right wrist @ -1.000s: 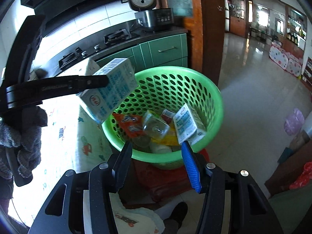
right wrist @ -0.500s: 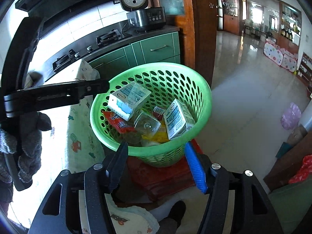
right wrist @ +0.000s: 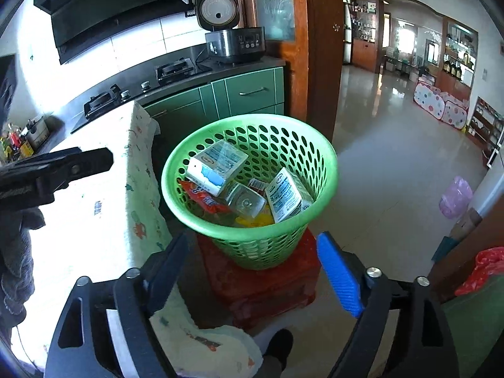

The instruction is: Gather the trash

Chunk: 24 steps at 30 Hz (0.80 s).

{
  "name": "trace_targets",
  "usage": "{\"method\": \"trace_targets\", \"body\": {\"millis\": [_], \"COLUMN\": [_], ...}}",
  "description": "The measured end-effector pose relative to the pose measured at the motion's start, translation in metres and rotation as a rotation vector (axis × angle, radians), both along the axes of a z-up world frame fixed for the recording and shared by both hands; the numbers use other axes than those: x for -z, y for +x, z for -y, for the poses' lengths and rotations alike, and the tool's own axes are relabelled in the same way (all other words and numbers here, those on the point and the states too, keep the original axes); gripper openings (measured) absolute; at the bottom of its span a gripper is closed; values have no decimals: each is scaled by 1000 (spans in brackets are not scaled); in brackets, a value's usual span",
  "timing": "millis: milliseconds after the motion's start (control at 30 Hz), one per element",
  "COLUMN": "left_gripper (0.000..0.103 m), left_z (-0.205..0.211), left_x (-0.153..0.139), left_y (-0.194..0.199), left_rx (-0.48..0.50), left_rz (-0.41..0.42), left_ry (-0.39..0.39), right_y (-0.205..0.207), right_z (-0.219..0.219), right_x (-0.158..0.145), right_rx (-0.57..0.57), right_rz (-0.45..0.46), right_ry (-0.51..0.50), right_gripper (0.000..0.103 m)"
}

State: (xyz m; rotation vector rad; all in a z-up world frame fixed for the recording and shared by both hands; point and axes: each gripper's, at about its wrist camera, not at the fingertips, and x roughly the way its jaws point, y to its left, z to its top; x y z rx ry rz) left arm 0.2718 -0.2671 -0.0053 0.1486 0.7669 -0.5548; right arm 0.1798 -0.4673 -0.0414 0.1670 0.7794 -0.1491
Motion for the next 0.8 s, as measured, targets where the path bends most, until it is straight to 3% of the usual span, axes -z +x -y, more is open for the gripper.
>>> {"method": "trace_targets", "body": {"millis": [300, 800], "left_gripper": [97, 98], "left_z": [-61, -136], "left_x": [-13, -14], "left_y": [-38, -86], "left_rx": [-92, -198], "left_rz": [59, 116], "left_ry": [-6, -48], "right_y": [-24, -57], "right_z": [-27, -72], "right_x": [-12, -40], "right_rx": [10, -17], "right_rz": [36, 125], "right_ry": [-27, -55], "right_gripper": [92, 93]}}
